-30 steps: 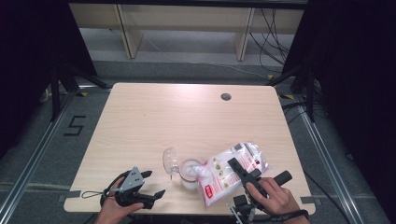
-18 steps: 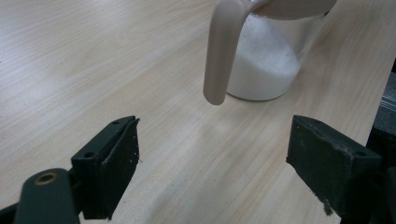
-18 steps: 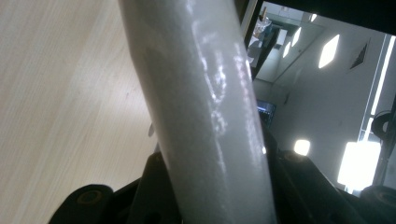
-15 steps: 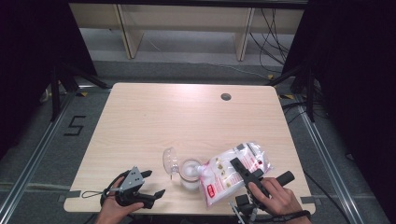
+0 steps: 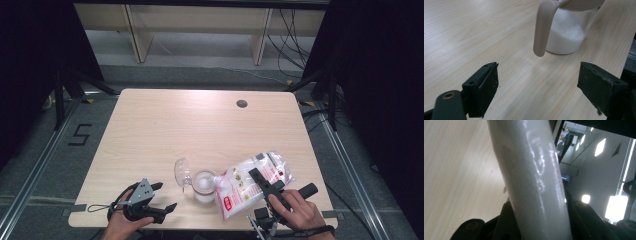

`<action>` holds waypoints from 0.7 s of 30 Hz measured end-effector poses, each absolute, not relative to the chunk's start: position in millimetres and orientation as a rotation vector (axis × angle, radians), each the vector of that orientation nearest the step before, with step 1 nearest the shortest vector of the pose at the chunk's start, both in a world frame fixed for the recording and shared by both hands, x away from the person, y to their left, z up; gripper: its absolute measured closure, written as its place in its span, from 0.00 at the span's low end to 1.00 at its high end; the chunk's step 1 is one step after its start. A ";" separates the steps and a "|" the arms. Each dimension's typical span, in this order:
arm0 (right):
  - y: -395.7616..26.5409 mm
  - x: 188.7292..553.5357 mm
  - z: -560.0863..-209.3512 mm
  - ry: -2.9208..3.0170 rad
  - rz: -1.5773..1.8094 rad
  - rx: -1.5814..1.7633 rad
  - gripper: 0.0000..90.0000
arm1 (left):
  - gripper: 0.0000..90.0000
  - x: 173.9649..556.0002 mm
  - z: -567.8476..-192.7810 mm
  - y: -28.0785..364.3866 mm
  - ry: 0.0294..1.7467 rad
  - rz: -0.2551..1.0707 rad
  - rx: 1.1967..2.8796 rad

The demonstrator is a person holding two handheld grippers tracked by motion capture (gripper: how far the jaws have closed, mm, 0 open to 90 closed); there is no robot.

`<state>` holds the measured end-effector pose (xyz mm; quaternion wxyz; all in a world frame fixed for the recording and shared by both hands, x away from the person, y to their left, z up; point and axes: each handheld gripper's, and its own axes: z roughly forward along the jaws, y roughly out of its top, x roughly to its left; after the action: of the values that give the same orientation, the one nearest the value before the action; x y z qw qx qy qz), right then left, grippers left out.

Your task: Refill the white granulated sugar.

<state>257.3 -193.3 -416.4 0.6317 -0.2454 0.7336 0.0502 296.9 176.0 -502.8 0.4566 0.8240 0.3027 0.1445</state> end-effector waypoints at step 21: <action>-191.0 257.4 -413.7 1.672 0.115 -0.588 0.81 | 0.18 296.5 -503.0 174.9 0.751 0.344 2.013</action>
<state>257.4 -191.0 -413.7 0.6310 -0.2567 0.7303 0.0503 296.5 174.9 -503.0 0.4643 0.8194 0.3056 0.1401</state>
